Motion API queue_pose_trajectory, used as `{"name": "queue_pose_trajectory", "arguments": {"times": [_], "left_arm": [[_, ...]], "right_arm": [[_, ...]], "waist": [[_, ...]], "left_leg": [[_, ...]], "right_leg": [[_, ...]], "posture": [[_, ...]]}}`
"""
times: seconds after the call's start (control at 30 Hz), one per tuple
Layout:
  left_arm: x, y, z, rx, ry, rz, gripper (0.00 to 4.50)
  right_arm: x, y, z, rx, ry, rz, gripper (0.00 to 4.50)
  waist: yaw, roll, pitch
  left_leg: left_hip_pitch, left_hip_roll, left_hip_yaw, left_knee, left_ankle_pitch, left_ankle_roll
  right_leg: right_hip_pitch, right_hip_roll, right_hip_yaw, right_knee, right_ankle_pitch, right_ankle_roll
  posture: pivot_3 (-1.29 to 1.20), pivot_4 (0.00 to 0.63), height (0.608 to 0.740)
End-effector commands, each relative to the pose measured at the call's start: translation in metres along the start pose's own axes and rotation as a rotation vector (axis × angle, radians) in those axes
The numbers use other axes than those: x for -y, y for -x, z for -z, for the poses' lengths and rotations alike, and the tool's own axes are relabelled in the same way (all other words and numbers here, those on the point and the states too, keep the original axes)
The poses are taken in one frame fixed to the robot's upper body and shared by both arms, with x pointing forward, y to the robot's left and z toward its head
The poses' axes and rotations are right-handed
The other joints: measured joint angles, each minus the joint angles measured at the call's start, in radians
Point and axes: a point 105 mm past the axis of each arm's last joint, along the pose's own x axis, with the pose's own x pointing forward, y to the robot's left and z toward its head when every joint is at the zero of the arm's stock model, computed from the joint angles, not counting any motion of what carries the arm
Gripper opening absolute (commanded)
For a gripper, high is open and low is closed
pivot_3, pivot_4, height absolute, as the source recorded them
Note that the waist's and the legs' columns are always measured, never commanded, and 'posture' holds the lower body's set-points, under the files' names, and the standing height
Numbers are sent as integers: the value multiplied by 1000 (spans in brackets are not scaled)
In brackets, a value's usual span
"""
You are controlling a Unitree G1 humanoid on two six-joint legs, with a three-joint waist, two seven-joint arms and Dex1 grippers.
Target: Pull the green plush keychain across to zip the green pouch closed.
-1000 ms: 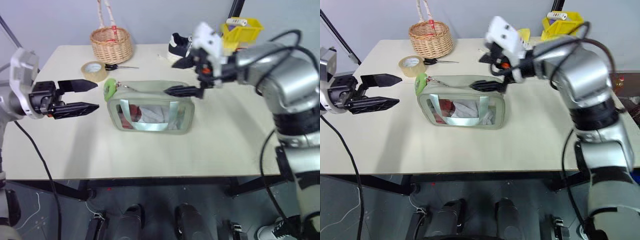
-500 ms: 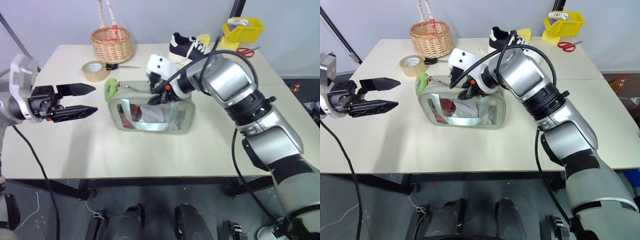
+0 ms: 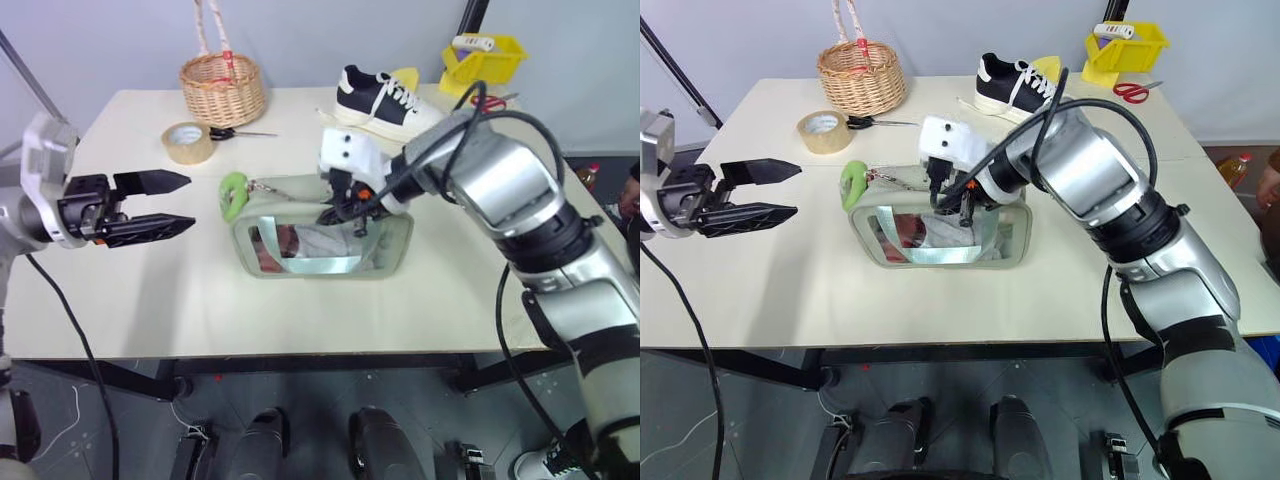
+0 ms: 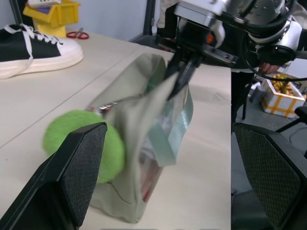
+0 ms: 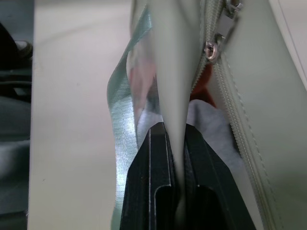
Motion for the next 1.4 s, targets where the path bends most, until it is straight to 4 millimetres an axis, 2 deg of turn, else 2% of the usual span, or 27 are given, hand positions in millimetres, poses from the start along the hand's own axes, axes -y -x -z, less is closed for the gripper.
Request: {"name": "queue_pose_trajectory", "arguments": {"times": [0.03,0.33,0.8,1.4], "left_arm": [[0,1,-8,3,-42,6,4500],[-4,-1,-7,-10,-46,22,4500],[-3,0,-6,-18,-46,27,4500],[-3,-2,-3,-29,-42,38,4500]], "right_arm": [[-10,11,-10,51,50,-8,76],[-5,7,-8,71,57,34,76],[1,21,-11,147,63,35,76],[-8,10,-9,135,45,19,76]], "waist": [[0,0,0],[0,0,0],[1,0,0],[1,0,0]], "left_leg": [[0,0,0,0,0,0],[0,0,0,0,0,0],[0,0,0,0,0,0],[0,0,0,0,0,0]], "right_leg": [[0,0,0,0,0,0],[0,0,0,0,0,0],[0,0,0,0,0,0],[0,0,0,0,0,0]], "posture": [[0,150,695],[0,150,695],[0,150,695],[0,150,695]]}}
